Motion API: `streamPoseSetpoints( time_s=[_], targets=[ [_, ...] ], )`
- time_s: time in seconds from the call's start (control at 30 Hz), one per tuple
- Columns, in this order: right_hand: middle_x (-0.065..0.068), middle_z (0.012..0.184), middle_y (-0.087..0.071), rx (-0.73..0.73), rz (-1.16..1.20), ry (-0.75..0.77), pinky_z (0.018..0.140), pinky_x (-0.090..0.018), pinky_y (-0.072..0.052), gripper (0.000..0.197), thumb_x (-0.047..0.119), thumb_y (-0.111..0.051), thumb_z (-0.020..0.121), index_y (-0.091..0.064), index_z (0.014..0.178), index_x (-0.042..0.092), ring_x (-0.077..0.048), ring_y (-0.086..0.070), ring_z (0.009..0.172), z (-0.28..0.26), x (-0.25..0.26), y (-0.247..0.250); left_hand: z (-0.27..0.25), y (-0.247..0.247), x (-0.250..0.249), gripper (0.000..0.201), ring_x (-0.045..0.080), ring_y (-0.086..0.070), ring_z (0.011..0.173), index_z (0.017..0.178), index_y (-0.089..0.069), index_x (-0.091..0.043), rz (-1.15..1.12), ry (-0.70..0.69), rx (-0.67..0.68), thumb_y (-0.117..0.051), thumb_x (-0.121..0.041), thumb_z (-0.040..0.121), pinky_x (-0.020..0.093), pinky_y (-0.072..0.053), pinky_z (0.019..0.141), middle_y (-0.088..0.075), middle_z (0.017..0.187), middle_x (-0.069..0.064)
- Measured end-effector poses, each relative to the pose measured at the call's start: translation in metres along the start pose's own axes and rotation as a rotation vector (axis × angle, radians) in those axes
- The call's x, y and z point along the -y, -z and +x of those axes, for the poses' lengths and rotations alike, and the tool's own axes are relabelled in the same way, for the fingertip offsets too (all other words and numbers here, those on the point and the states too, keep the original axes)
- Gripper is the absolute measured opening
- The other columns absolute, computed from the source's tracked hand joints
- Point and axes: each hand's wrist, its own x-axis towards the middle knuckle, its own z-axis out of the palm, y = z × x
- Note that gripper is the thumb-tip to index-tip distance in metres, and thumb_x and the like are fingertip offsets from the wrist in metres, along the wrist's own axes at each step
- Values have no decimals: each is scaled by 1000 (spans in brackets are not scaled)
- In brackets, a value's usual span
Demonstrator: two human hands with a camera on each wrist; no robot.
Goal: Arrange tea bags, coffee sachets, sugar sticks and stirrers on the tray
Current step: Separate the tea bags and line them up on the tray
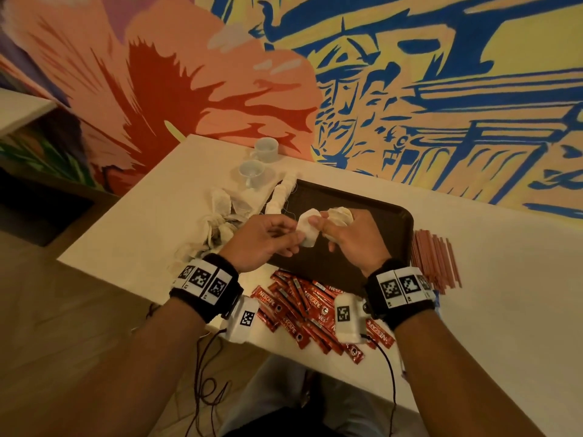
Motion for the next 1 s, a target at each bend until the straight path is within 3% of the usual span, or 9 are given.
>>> streamPoseSetpoints(
  time_s=[0.07,0.17,0.3,0.4,0.5,0.57,0.7,0.9,1.0],
  targets=[
    [-5,72,-66,-5,47,-5,48,-25,-45,19,33,-75,91,-75,90,14,-15,-53,54,-4,1,3,-4,-4,-4,4,20,-72,89,95,-72,-14,29,-22,-26,-70,-14,92,36,-60,80,-75,96,11],
    [-9,76,-67,-15,69,-31,48,-30,-42,35,43,-68,94,-73,98,8,-24,-53,57,-11,0,6,-9,-9,-10,4,19,-71,95,93,-74,-17,26,-50,-92,-71,-16,92,36,-59,80,-76,98,5],
    [-5,79,-66,110,55,-85,49,-30,-43,37,50,-72,89,-73,100,15,-23,-53,61,-20,-2,3,-15,-10,-15,8,15,-70,86,92,-74,-21,-28,-61,-142,-70,-15,92,35,-59,77,-75,90,2],
    [-8,75,-60,164,9,-82,51,-31,-43,45,42,-79,85,-68,100,1,-26,-50,62,-22,-3,-2,-16,-8,-14,8,24,-68,86,97,-73,-18,-70,-39,-163,-70,-14,91,39,-58,79,-72,99,19],
    [-8,70,-57,155,-15,-81,48,-27,-40,45,31,-80,86,-63,99,-9,-22,-48,57,-21,-2,-7,-14,-3,-10,8,23,-66,83,100,-71,-17,-81,-20,-164,-69,-14,92,36,-58,75,-71,97,16],
    [-9,71,-57,153,-24,-87,47,-26,-40,42,30,-79,87,-65,100,-7,-19,-49,55,-18,-3,-12,-11,3,-7,7,20,-67,80,99,-71,-16,-61,-25,-152,-68,-15,93,33,-59,73,-71,94,13],
    [-7,81,-68,123,48,-187,52,-30,-45,27,35,-75,90,-73,103,12,-21,-57,64,-6,-12,-18,7,24,1,14,14,-66,78,106,-71,-10,-24,-19,-187,-69,-18,94,29,-59,70,-70,94,9],
    [-6,82,-69,40,181,-407,49,-28,-48,33,36,-58,102,-73,105,6,-16,-64,70,14,-29,-20,65,71,24,18,17,-63,79,106,-66,-4,175,43,-282,-66,-19,96,20,-55,60,-68,96,12],
    [-6,82,-70,34,188,-446,50,-28,-49,39,42,-53,103,-73,104,8,-18,-65,73,20,-35,-21,98,93,45,19,25,-65,79,102,-64,-7,412,120,-257,-65,-24,95,32,-58,64,-69,95,10]
  ],
)
